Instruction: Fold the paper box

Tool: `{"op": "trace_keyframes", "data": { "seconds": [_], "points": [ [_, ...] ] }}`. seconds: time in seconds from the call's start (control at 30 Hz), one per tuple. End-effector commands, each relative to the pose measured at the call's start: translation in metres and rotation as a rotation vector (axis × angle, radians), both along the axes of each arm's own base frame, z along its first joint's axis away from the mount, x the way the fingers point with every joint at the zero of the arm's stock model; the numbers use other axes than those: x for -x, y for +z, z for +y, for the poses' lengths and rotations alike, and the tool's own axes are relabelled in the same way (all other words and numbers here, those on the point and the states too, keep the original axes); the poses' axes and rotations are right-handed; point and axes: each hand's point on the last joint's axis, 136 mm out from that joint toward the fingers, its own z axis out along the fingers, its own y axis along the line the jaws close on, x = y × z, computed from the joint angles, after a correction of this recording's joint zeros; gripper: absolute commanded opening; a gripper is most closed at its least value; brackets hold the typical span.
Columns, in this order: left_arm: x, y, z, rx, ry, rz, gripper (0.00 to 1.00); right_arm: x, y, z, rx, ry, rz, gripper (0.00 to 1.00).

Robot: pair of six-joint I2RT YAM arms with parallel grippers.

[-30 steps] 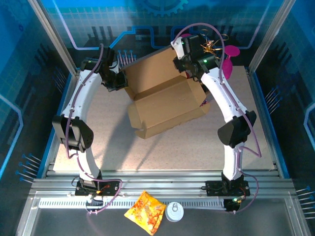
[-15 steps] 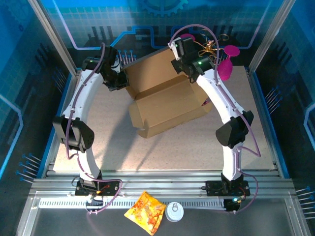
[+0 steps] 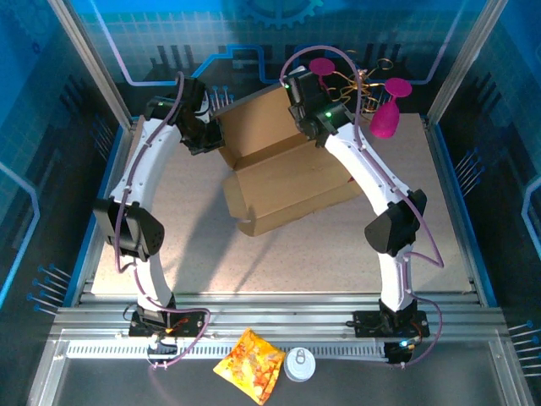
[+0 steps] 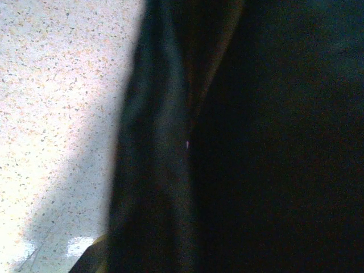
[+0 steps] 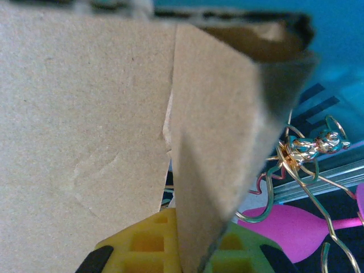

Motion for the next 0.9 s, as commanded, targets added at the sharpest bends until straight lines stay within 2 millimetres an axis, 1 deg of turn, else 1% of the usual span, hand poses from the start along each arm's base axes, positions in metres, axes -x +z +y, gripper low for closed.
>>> {"op": "trace_keyframes", "data": {
  "seconds": [0.0,0.07,0.3,0.4,0.47,0.5,0.63,0.7,0.73,0.8,0.83,0.87],
  "points": [
    [0.007,0.007,0.018,-0.042,0.064,0.025,0.0,0.0,-0.001,-0.035,0.114,-0.11,0.009,0.0],
    [0.008,0.007,0.018,-0.041,0.062,0.029,0.0,0.0,0.001,-0.036,0.114,-0.099,0.011,0.0],
    [0.01,0.009,0.019,-0.046,0.065,0.036,0.0,-0.003,0.006,-0.053,0.274,-0.172,-0.034,0.0],
    [0.01,0.009,0.018,-0.039,0.066,0.041,0.0,-0.003,0.013,-0.057,0.311,-0.207,-0.07,0.0],
    [0.01,0.008,0.017,-0.038,0.066,0.047,0.0,-0.003,0.019,-0.056,0.311,-0.207,-0.085,0.0],
    [0.01,0.008,0.017,-0.036,0.065,0.046,0.0,-0.003,0.019,-0.054,0.294,-0.194,-0.083,0.0],
    [0.01,0.008,0.015,-0.028,0.06,0.048,0.0,0.002,0.009,-0.041,0.114,-0.085,0.003,0.0],
    [0.009,0.008,0.014,-0.025,0.056,0.049,0.0,0.006,0.009,-0.035,0.025,-0.026,0.033,0.0],
    [0.009,0.009,0.014,-0.023,0.057,0.05,0.0,0.008,0.009,-0.032,-0.01,-0.002,0.047,0.04],
    [0.008,0.01,0.014,-0.018,0.058,0.051,0.0,0.01,0.009,-0.031,-0.078,0.03,0.068,0.2],
    [0.008,0.011,0.013,-0.013,0.058,0.048,0.0,0.011,0.007,-0.032,-0.111,0.037,0.091,0.24],
    [0.008,0.012,0.013,-0.011,0.06,0.048,0.0,0.011,0.005,-0.033,-0.138,0.042,0.112,0.27]
  ]
}}
